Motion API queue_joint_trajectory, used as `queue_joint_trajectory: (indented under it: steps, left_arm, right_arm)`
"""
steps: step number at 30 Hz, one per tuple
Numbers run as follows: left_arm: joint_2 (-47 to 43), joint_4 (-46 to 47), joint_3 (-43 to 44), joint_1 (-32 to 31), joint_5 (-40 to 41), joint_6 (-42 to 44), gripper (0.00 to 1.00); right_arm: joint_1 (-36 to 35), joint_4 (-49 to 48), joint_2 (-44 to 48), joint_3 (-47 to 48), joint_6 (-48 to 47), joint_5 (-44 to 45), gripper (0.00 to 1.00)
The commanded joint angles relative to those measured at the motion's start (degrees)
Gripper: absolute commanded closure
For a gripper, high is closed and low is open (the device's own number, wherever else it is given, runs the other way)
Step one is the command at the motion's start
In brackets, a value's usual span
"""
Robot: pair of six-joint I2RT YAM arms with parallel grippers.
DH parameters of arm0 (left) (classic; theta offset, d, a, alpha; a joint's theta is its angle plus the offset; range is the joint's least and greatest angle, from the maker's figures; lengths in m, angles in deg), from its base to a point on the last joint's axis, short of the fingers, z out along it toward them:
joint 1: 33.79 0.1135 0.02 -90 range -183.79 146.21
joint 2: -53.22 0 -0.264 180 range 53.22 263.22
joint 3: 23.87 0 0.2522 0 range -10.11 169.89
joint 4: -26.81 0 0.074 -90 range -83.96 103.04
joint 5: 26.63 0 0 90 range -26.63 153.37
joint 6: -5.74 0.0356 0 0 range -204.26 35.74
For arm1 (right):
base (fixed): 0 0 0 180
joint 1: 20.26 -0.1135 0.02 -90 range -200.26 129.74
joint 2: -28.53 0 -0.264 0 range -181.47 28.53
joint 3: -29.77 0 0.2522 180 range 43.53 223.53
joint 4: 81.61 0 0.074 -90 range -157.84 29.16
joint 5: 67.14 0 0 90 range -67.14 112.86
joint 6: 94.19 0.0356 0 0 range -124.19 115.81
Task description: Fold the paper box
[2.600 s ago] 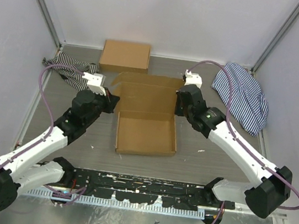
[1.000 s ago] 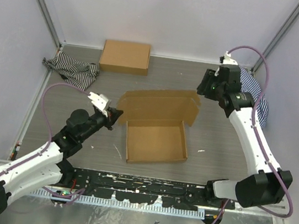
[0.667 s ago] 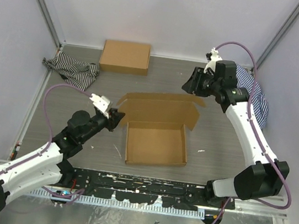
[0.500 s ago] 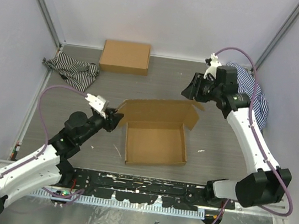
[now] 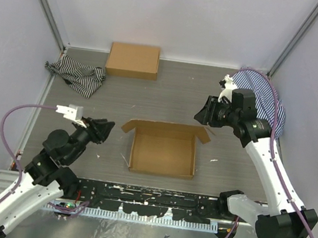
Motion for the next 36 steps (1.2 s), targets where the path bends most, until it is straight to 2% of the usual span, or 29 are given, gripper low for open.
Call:
queue_joint_trajectory:
  steps: [1,3,7,11,14,21,25,36]
  left_arm:
    - [-3.50,-10.65,2.71,-0.20,8.65,-5.88,0.51]
    - [-2.28,-9.81,1.36,-0.24,13.76,-9.03,0.50]
    - [9.51,-4.90,1.11,-0.17,12.89,-10.06,0.51]
    - [27.21,-3.23,7.66,-0.18,9.71,-5.77,0.53]
    - [33.77,-3.88,12.25,-0.31,8.77,-3.95,0.55]
    - [35.11,-4.44,16.28,-0.33,6.66,-2.95,0.62]
    - [36.87,-10.29,19.05,-0.30,5.07,-3.59,0.62]
    - [42.30,-27.68,25.35,-0.32,6.52,-6.52,0.61]
  right_arm:
    - [-0.37,-0.77,0.87,-0.03,-0.24,1.06,0.55]
    - [-0.39,-0.61,0.96,-0.10,0.13,2.53,0.55]
    - [-0.47,-0.21,1.11,-1.12,0.52,6.90,0.53]
    - [-0.58,-0.29,1.10,-3.48,0.70,10.96,0.52]
    - [-0.67,-0.22,1.32,-5.25,1.26,14.89,0.52]
    - [-2.50,1.15,0.73,-6.50,1.63,17.88,0.53]
    - [-4.89,3.83,0.02,-5.59,1.98,21.64,0.54]
    - [-5.47,10.12,-1.58,-5.89,3.30,30.49,0.54]
